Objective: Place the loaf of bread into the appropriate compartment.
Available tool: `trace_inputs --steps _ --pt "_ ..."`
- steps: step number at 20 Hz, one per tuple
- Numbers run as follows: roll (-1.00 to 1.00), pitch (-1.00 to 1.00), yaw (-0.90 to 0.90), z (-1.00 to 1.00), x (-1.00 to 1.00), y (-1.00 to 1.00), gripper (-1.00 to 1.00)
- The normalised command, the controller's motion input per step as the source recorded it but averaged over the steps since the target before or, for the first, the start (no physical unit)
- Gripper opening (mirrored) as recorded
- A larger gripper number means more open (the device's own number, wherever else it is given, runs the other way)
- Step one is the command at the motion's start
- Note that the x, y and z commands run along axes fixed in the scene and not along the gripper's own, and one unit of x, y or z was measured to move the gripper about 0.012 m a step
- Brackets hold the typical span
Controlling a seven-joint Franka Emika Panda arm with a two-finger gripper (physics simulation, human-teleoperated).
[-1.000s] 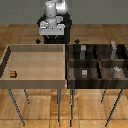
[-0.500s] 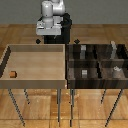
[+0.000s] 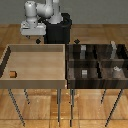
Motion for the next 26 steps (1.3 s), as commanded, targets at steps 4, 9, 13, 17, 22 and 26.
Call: trace_inputs --steps 4,9,13,17,22,26 --pt "0.0 0.0 0.0 0.0 0.0 -1.0 1.0" --pt "0.0 0.0 0.0 0.0 0.0 -1.0 1.0" --pt "0.0 0.0 0.0 0.0 0.38 -0.5 1.0" --pt "0.0 0.0 0.0 0.0 1.0 0.0 1.0" --pt "0.0 0.0 0.0 0.0 1.0 0.0 1.0" --pt "0.0 0.0 0.0 0.0 1.0 0.0 1.0"
